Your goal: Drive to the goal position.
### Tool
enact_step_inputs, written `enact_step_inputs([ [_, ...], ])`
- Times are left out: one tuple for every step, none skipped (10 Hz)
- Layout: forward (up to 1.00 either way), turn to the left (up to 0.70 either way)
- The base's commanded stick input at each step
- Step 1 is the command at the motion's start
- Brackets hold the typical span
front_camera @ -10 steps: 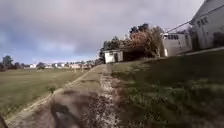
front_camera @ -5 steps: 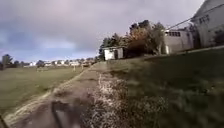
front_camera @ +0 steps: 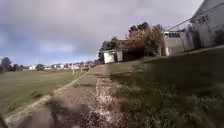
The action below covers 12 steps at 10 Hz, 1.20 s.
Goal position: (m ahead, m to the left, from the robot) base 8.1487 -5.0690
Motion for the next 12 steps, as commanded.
enact_step_inputs([
  [0.7,-0.11],
  [0.7,-0.13],
  [0.7,-0.13],
  [0.7,-0.13],
  [0.7,-0.13],
  [0.7,-0.13],
  [0.7,-0.13],
  [0.7,-0.13],
  [0.7,-0.13],
  [0.7,-0.13],
  [0.7,-0.13],
  [0.7,-0.13],
])
